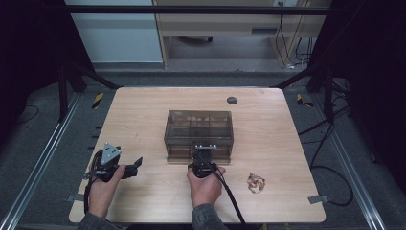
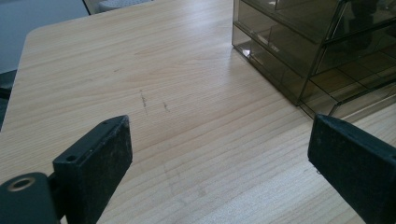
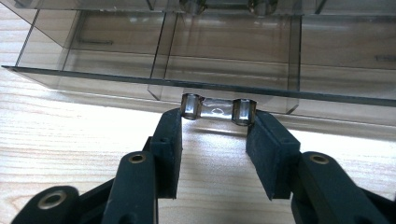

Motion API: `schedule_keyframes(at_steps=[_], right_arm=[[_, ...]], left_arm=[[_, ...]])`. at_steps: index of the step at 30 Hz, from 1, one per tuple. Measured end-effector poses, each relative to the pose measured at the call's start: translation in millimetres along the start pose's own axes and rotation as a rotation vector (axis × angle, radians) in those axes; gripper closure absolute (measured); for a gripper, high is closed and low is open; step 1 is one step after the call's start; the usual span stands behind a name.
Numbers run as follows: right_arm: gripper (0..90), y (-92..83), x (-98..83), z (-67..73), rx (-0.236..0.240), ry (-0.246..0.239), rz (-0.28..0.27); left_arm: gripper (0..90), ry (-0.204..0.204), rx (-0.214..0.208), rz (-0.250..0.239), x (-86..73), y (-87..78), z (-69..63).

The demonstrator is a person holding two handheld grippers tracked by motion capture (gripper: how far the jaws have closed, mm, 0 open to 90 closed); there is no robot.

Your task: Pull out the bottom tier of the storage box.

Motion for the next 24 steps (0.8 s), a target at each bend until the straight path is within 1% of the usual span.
schedule_keyframes(at_steps=[8,10,11,13,18,20,21,22,24], right_arm=[[56.3,0.1,-0.6,0.1,0.001,0.001,0.003],[48.0,-0.3,-0.4,1.2,0.013,0.003,0.003],[45.8,-0.5,-0.7,2.0,0.018,0.001,0.007],[45.1,-1.1,-1.0,2.7,0.021,-0.002,0.008],[41.1,-9.1,0.5,0.8,0.021,0.000,-0.012],[38.9,-16.4,1.8,-0.7,0.031,0.005,-0.021],[38.9,-16.4,1.8,-0.7,0.031,0.005,-0.021],[37.2,-21.5,2.6,-2.9,0.030,0.002,-0.030],[36.4,-24.0,3.0,-4.7,0.028,-0.007,-0.037]], left_arm=[[6.1,0.001,0.001,0.000,-0.1,0.0,0.5],[6.1,0.000,0.001,0.000,-0.1,0.0,0.5],[6.1,0.001,0.001,0.000,0.0,-0.1,0.6],[6.0,0.000,0.001,0.000,0.0,0.0,0.6],[6.1,0.000,0.001,-0.001,0.2,0.0,0.4],[6.1,0.005,0.001,0.002,0.1,0.6,0.0],[6.1,0.005,0.001,0.002,0.1,0.6,0.0],[6.1,0.008,-0.001,0.003,0.3,0.6,-0.8],[6.1,0.008,-0.001,0.002,0.5,0.8,-1.5]])
Point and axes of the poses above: each handheld gripper's, and its own axes: y roughly forward along the jaws, x roughly out of its top, z roughly to its left, the point moved 9 cm from there along y, roughly forward along the jaws, and after that the axes turned 3 degrees about -x, right-handed, at the moved point
